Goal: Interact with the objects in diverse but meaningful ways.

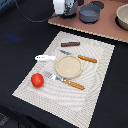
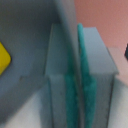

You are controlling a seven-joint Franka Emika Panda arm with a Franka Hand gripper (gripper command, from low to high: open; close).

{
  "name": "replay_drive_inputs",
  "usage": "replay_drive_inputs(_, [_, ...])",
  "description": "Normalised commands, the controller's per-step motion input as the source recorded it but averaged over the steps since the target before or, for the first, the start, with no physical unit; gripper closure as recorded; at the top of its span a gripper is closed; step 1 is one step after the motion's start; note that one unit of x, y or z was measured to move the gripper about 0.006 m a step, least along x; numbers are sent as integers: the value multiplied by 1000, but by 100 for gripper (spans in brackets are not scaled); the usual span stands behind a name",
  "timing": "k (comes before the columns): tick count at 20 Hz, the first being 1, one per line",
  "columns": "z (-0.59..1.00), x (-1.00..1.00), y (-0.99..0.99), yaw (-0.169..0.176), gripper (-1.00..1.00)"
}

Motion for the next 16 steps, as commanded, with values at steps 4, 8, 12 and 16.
replay_drive_inputs(4, [-76, 86, 317, 0, 100])
replay_drive_inputs(8, [-104, 106, 335, 0, 100])
replay_drive_inputs(12, [-156, 79, 307, 0, 100])
replay_drive_inputs(16, [-106, 101, 323, 0, 100])
